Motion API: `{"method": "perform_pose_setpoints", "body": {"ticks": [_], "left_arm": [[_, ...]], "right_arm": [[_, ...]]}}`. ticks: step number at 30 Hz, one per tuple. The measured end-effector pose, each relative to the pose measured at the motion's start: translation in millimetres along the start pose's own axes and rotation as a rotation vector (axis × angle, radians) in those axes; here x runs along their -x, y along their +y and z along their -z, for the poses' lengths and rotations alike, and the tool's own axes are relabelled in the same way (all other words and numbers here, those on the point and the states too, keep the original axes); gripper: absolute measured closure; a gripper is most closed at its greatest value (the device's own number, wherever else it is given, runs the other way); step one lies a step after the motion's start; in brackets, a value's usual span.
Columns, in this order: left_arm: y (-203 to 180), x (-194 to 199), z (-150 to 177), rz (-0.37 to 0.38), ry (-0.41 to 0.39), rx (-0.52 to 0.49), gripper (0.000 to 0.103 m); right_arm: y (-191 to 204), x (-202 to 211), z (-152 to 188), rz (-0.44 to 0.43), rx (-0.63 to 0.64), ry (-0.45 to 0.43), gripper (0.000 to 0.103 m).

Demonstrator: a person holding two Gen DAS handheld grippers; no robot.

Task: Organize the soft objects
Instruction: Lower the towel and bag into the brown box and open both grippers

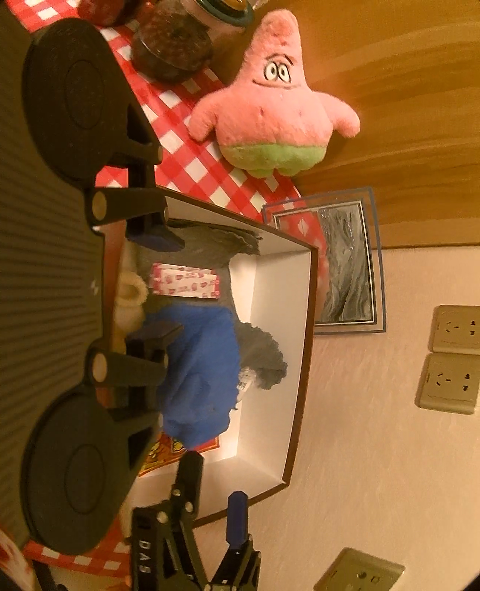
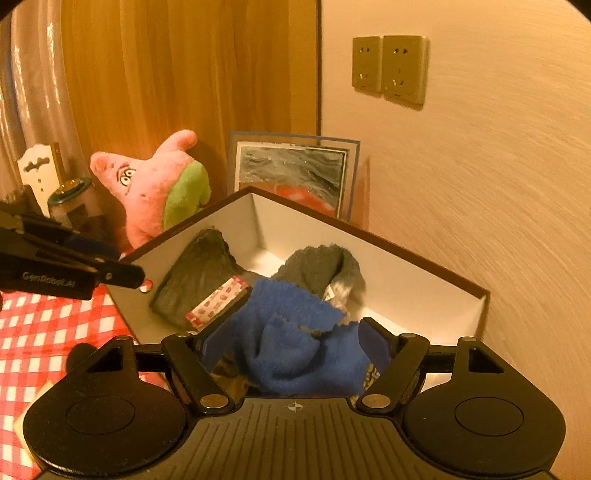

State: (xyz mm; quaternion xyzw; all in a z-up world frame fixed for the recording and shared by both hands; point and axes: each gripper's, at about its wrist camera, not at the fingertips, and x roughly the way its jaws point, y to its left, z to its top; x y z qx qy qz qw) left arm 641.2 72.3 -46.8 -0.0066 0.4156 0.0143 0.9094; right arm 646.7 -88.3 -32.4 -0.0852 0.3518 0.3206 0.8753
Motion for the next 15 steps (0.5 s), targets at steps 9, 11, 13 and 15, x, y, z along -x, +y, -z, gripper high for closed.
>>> {"method": "perform_pose_setpoints", "body": {"ticks": [9, 11, 13, 15], "left_arm": [[17.0, 53.5, 40.8, -0.022, -0.021, 0.057, 0.06], [22.9, 66.2, 52.1, -0.036, -0.023, 0.067, 0.059], [30.9, 79.5, 64.9, -0.061, -0.022, 0.075, 0.057], [38.8, 90.7, 77.3, -0.086, -0.014, 0.082, 0.055]], "right_arm": [[7.3, 41.1, 12.5, -0.012, -0.055, -0.032, 0.027], [11.1, 51.2, 16.5, -0.021, -0.07, -0.041, 0.027], [16.5, 62.0, 21.8, -0.038, -0.081, -0.046, 0.027], [23.6, 70.4, 26.7, -0.057, -0.083, -0.049, 0.027]]}}
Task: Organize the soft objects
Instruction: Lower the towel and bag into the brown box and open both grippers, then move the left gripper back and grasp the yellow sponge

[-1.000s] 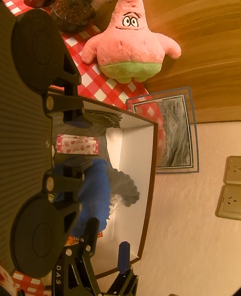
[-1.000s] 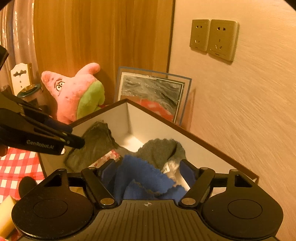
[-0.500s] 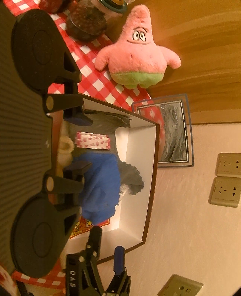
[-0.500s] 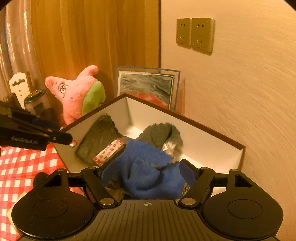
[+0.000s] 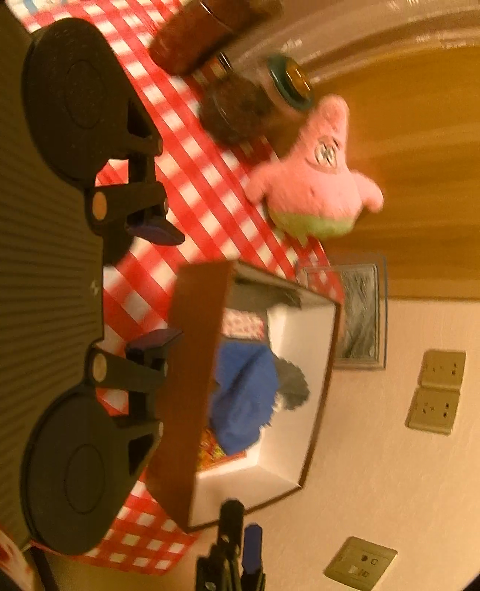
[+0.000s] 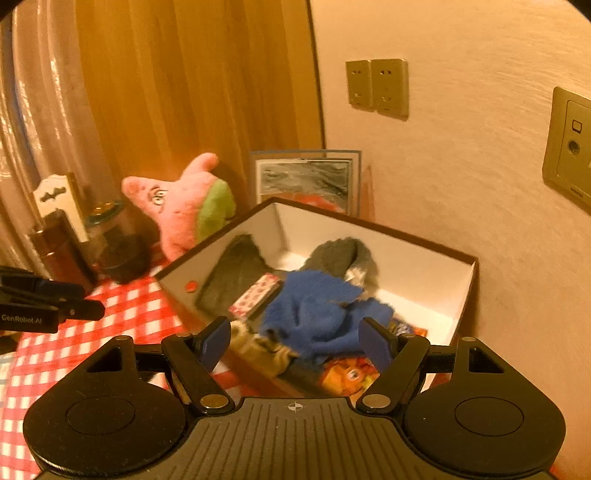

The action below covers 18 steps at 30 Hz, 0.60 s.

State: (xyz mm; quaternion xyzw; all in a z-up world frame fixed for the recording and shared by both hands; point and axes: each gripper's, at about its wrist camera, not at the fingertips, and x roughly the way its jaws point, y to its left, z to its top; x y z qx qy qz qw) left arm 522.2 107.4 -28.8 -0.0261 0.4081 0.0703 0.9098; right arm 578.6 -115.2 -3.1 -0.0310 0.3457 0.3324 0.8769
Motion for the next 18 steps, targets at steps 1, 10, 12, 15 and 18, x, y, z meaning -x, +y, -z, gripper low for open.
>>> {"method": "perform_pose_setpoints", "body": {"ticks": [1, 10, 12, 15, 18], "left_arm": [[5.5, 5.8, 6.5, -0.014, 0.004, 0.003, 0.055], [37.1, 40.2, 58.9, -0.094, 0.041, 0.089, 0.047], [40.8, 43.5, 69.6, -0.103, 0.055, 0.106, 0.047], [43.7, 46.3, 85.8, -0.103, 0.074, 0.122, 0.047], [43.8, 46.7, 99.2, -0.099, 0.088, 0.134, 0.047]], "right_arm": [[4.0, 3.0, 2.8, -0.009, 0.001, 0.001, 0.027], [47.8, 14.0, 29.1, -0.098, 0.014, 0.051, 0.027], [57.9, 12.2, 36.6, -0.115, 0.02, 0.072, 0.027], [73.4, 7.2, 49.7, -0.139, 0.027, 0.113, 0.027], [85.2, -0.9, 61.3, -0.158, 0.03, 0.159, 0.027]]}}
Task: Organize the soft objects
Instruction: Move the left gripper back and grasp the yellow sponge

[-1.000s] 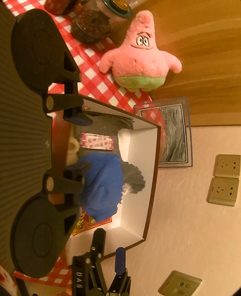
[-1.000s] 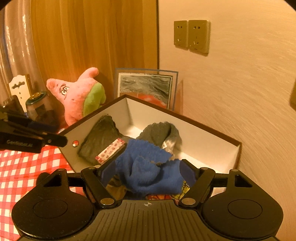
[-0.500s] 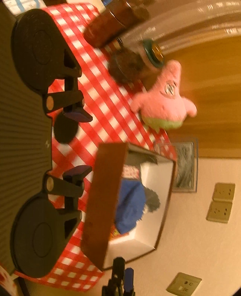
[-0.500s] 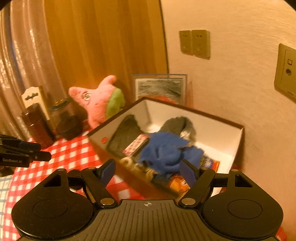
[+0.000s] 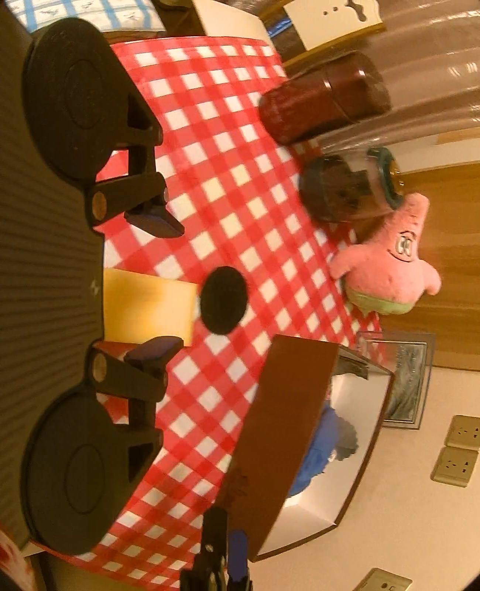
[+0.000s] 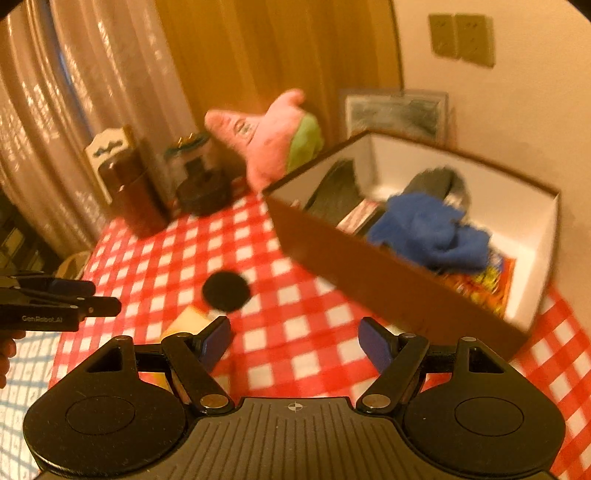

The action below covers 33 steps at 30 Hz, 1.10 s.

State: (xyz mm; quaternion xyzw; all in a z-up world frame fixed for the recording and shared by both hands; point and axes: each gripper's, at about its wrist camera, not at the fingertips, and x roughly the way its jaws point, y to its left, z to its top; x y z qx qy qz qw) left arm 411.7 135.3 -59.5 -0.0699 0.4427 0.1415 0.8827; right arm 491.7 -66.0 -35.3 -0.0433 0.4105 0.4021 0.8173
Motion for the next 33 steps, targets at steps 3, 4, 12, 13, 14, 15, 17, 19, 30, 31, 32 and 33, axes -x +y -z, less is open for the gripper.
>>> {"method": "perform_pose_setpoints", "body": {"ticks": [3, 4, 12, 13, 14, 15, 17, 19, 30, 31, 32, 33], "left_arm": [[0.5, -3.3, 11.9, 0.003, 0.017, 0.008, 0.043], [0.0, -4.5, 15.4, 0.005, 0.021, 0.008, 0.043], [-12.3, -29.7, 35.0, 0.051, 0.078, -0.051, 0.042], [-13.1, -33.5, 35.9, 0.057, 0.087, -0.052, 0.042], [-14.3, -38.2, 36.6, 0.062, 0.098, -0.054, 0.042], [-15.7, -42.4, 37.2, 0.066, 0.108, -0.061, 0.042], [-19.0, -50.8, 37.6, 0.067, 0.121, -0.08, 0.042], [-21.5, -59.5, 37.1, 0.064, 0.136, -0.096, 0.042], [-28.2, -101.7, 28.6, 0.055, 0.187, -0.155, 0.033], [-28.3, -104.2, 27.4, 0.049, 0.187, -0.159, 0.032], [-28.1, -106.2, 26.0, 0.042, 0.186, -0.16, 0.032], [-27.5, -108.1, 24.4, 0.035, 0.186, -0.161, 0.032]], "right_arm": [[8.1, -9.4, 9.8, -0.004, 0.009, 0.033, 0.027], [10.0, -13.2, 12.9, -0.006, 0.009, 0.044, 0.027], [16.1, -43.3, 30.6, 0.002, 0.007, 0.125, 0.027], [15.7, -46.6, 32.2, 0.0, 0.004, 0.134, 0.027], [15.9, -49.0, 33.5, -0.001, 0.001, 0.141, 0.027], [15.6, -51.7, 34.5, -0.002, -0.001, 0.149, 0.027], [14.9, -57.2, 36.2, 0.0, -0.004, 0.162, 0.027], [14.1, -61.3, 37.3, 0.002, -0.01, 0.173, 0.027], [1.0, -82.5, 39.0, 0.019, -0.051, 0.215, 0.027], [-0.4, -84.5, 39.2, 0.021, -0.053, 0.219, 0.027], [-1.0, -86.1, 39.3, 0.023, -0.055, 0.222, 0.027], [-2.3, -87.9, 39.2, 0.026, -0.056, 0.226, 0.027]]}}
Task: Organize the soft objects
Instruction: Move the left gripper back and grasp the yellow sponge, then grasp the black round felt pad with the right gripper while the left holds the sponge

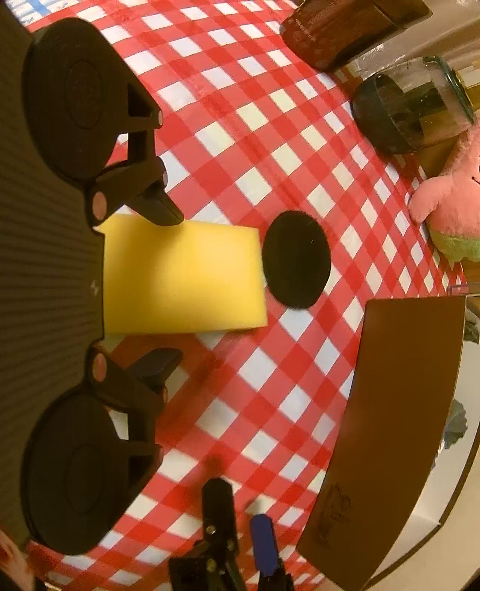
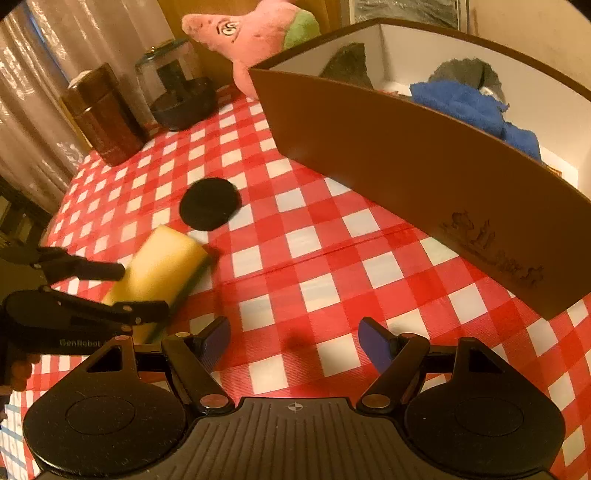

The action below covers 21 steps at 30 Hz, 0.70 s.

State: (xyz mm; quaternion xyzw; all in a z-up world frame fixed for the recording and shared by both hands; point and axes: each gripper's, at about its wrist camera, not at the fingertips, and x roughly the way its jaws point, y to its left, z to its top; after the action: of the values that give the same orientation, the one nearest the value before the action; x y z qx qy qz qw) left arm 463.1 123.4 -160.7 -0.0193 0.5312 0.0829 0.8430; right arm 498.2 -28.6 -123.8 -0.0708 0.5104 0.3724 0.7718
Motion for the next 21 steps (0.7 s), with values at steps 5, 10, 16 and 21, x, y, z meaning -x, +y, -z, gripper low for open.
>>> {"method": "perform_pose_setpoints", "body": {"ticks": [5, 10, 16, 21], "left_arm": [[7.1, -5.6, -4.9, 0.003, 0.007, 0.014, 0.031], [8.3, -14.3, -7.5, 0.012, 0.014, 0.01, 0.031], [11.1, -21.7, -10.8, 0.019, 0.015, 0.033, 0.032], [16.7, -22.4, -12.7, 0.034, 0.005, 0.074, 0.035]], "right_arm": [[-2.6, -5.8, -3.0, 0.006, -0.009, 0.01, 0.027], [-3.2, -11.0, -6.3, 0.01, -0.01, 0.016, 0.027], [-1.5, -17.4, -11.0, 0.016, -0.001, 0.02, 0.027], [0.2, -22.1, -12.9, 0.017, 0.002, 0.024, 0.027]]}}
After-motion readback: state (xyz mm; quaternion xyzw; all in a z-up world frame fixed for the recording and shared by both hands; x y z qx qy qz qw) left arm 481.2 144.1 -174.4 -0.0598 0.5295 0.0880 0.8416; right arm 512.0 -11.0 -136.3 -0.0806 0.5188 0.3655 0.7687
